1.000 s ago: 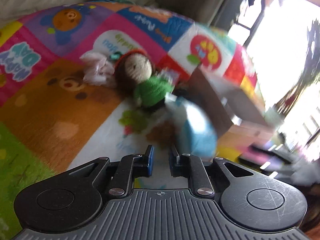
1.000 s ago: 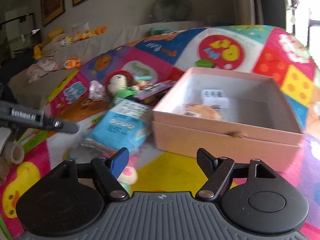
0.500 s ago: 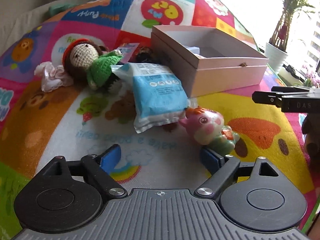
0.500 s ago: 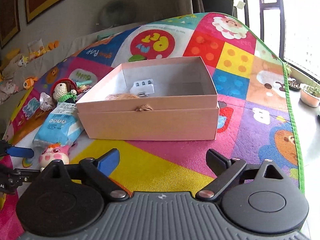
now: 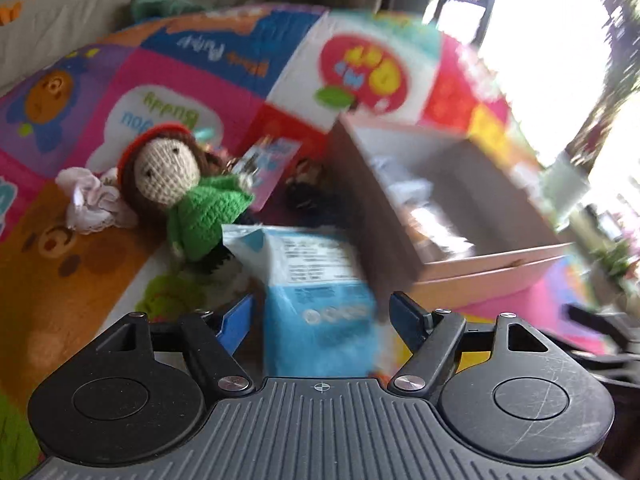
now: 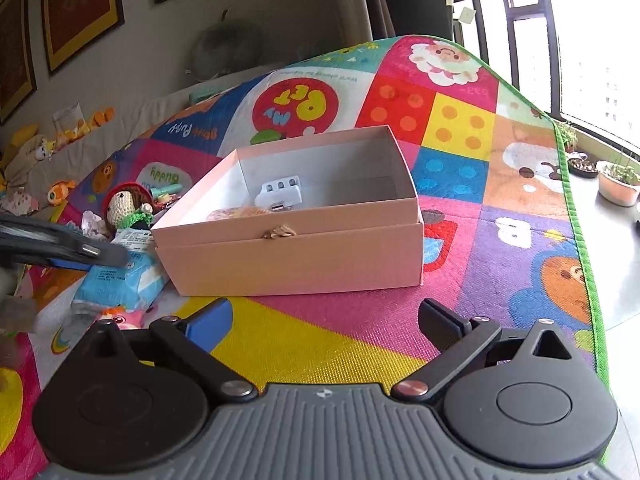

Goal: Organize objects
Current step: 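Grasp the blue wet-wipes pack with the left gripper and lift it, then grasp the pink pig figurine with the right gripper while the left holds the wipes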

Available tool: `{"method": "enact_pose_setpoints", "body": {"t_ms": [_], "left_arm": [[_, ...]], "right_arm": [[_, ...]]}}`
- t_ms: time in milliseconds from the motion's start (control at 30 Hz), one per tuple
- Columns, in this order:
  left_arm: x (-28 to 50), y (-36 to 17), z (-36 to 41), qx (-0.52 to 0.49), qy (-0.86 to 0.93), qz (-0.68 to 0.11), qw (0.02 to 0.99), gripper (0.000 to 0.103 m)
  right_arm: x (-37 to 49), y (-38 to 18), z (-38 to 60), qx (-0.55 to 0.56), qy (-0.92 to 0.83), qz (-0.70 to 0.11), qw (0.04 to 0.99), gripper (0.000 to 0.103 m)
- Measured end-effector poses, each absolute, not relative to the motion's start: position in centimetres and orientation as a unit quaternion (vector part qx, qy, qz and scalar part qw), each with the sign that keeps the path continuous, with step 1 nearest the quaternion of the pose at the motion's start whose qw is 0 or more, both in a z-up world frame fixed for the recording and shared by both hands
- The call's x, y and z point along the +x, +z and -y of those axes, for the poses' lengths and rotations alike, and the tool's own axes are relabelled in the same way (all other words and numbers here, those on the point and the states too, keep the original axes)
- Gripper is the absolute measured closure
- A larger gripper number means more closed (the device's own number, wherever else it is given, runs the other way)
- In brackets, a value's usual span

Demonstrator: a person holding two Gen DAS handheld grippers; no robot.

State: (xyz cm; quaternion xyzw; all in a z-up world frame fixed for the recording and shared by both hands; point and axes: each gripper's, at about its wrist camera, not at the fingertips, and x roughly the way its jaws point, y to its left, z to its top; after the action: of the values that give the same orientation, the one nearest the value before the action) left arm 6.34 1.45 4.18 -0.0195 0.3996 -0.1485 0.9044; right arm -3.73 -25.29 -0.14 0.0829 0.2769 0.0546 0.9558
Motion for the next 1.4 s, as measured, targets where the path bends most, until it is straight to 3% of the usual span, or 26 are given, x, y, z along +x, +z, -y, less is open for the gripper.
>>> {"method": "enact_pose_setpoints", "body": {"t_ms": [133, 167, 200, 633, 867, 1133, 1400], "left_arm": [[8.1, 2.1, -1.2, -0.026, -0.144, -0.413, 0.899, 0.029], [7.7, 2.2, -1.5, -0.028, -0.148, -0.406, 0.902, 0.044], [7.3, 2.3, -1.8, -0.029, -0.151, -0.404, 0.902, 0.044], [-4.3, 2.4, -9.7, -0.092, -0.147, -0.4, 0.9, 0.043], [-4.7, 2.2, -9.2, -0.092, -0.145, -0.385, 0.907, 0.038], [-5.0, 2.0, -9.8, -0.11, -0.145, -0.377, 0.908, 0.04], [-5.3, 1.7, -10.1, -0.12, -0.151, -0.364, 0.911, 0.04]], "right_arm": [[-3.7, -0.2, 25.5, 0.09, 0.056, -0.277, 0.955, 0.003], [-3.6, -0.2, 25.6, 0.091, 0.056, -0.278, 0.955, 0.002], [-3.6, -0.2, 25.6, 0.092, 0.056, -0.278, 0.954, 0.002], [-3.2, -0.4, 25.2, 0.083, 0.053, -0.294, 0.951, 0.0], [-4.8, 0.7, 22.8, 0.066, 0.146, -0.291, 0.943, 0.0], [-6.0, 1.0, 15.9, 0.014, 0.285, -0.323, 0.902, 0.014], [-8.0, 2.6, 14.1, -0.002, 0.337, -0.302, 0.892, 0.014]]}}
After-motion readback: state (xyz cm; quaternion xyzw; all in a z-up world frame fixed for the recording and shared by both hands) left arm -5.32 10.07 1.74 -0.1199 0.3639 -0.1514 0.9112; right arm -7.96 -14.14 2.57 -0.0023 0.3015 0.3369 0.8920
